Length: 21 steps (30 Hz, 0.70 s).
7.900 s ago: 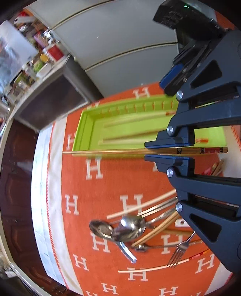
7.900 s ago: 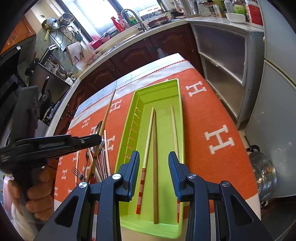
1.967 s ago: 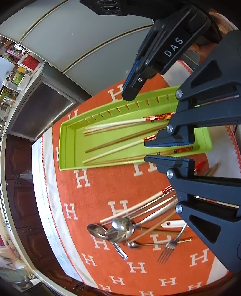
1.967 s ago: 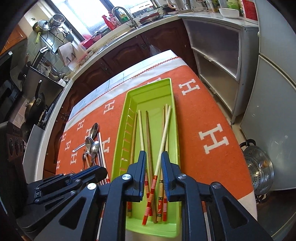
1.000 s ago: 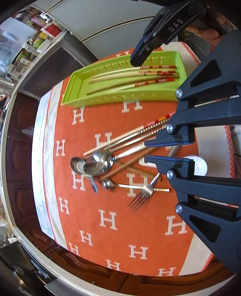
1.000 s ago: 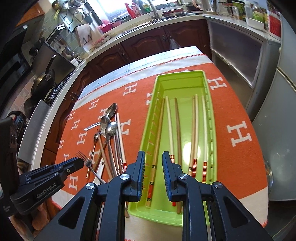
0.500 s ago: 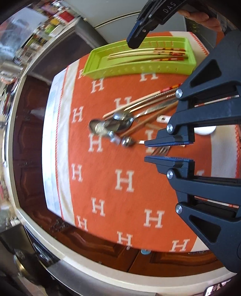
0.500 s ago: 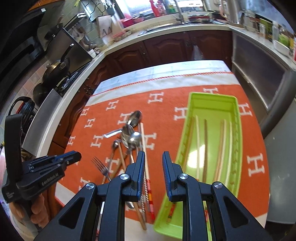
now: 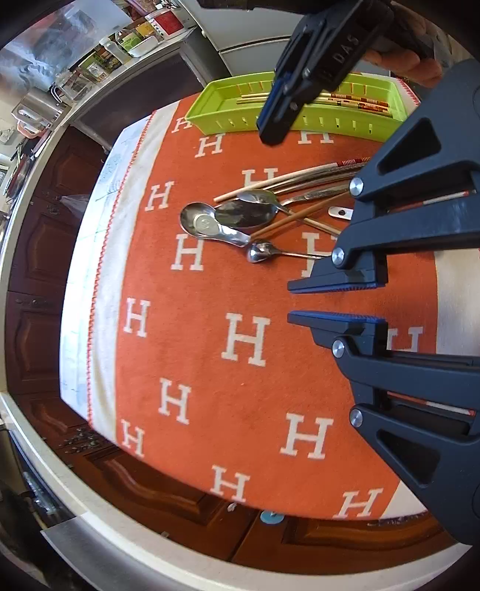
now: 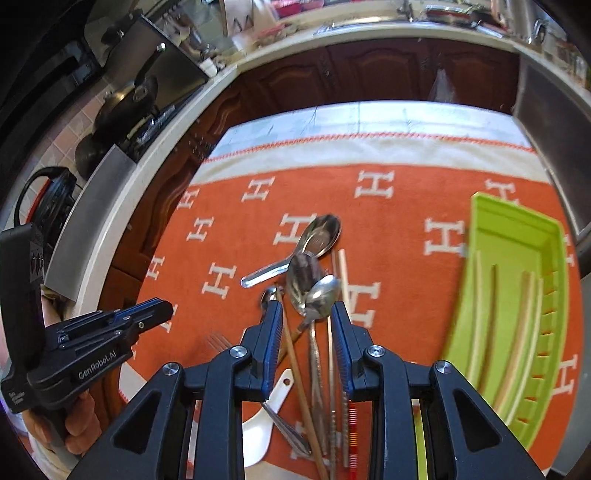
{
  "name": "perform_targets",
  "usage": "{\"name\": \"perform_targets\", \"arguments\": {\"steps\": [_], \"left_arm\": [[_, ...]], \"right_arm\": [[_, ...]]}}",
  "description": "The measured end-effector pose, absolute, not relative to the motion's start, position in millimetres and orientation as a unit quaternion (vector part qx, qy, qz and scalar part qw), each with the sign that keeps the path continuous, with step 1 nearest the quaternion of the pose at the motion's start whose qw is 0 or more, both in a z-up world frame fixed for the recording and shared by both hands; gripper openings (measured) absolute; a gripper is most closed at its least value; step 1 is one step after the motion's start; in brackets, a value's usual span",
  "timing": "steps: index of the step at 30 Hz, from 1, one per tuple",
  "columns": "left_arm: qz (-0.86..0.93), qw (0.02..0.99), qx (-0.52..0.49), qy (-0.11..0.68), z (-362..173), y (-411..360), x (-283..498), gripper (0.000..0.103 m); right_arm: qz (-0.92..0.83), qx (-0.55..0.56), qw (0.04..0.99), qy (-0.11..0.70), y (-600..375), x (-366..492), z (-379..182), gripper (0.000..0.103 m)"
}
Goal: Organize utensils
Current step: 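Move both tools back over the utensil pile, then grasp a steel fork with the left tool while the right tool grasps a wooden chopstick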
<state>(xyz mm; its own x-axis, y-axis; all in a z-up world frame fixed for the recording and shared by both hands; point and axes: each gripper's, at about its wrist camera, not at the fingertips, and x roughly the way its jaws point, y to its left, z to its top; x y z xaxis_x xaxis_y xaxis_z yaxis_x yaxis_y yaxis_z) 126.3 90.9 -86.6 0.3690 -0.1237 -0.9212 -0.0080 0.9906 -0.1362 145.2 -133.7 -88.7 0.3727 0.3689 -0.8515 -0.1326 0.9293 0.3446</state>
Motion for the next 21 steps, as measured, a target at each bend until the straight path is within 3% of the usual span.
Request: {"name": "perform_targets", "arguments": {"steps": [11, 13, 15, 16, 18, 21], "left_arm": [[-0.057, 0.809, -0.094, 0.577, -130, 96, 112, 0.007], [-0.066, 0.81, -0.1, 0.574, -135, 96, 108, 0.012], [-0.075, 0.812, -0.108, 0.569, -141, 94, 104, 0.034], [-0.077, 0.813, -0.112, 0.566, -143, 93, 102, 0.037], [-0.082, 0.816, -0.115, 0.561, -148, 90, 101, 0.038], [-0.081, 0.819, -0.117, 0.556, -157, 86, 102, 0.038]], "right_arm": [[0.181, 0.07, 0.784, 0.59, -97, 135, -153, 0.027], [0.181, 0.061, 0.781, 0.595, -94, 133, -164, 0.027], [0.182, 0.053, 0.78, 0.596, -92, 131, -171, 0.027], [0.184, 0.045, 0.786, 0.589, -90, 128, -172, 0.027], [0.184, 0.03, 0.791, 0.583, -86, 124, -173, 0.026], [0.19, 0.016, 0.791, 0.581, -80, 119, -177, 0.014]]}}
